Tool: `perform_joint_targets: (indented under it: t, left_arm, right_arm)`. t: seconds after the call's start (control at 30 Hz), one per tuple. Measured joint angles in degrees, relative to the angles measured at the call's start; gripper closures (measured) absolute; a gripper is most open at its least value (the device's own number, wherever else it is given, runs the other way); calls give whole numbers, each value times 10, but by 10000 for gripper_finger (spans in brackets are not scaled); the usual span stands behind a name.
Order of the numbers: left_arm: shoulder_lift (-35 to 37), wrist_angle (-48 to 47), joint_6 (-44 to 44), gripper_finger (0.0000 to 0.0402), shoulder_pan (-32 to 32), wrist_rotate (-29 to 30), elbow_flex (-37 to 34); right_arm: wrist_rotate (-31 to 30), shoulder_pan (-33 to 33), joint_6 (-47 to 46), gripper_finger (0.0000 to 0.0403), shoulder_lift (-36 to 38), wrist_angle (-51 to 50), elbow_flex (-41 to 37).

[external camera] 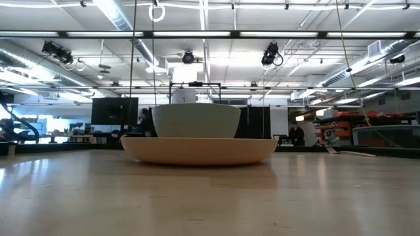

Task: Set table place
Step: Put the spoon into the bowl

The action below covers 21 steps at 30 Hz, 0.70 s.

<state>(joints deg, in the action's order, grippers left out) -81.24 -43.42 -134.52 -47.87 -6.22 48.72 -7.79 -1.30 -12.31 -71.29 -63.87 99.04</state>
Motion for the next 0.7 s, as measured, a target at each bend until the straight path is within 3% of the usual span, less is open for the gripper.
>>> perform_joint_targets:
  t: [0.47,0.7]
  left_arm:
    - [-65,4,-4,333,-4,-26,-13]
    - [-98,26,-3,332,-4,-29,-13]
  right_arm:
    - [14,0,-1,402,0,0,0]
    - [82,0,23,402,0,0,0]
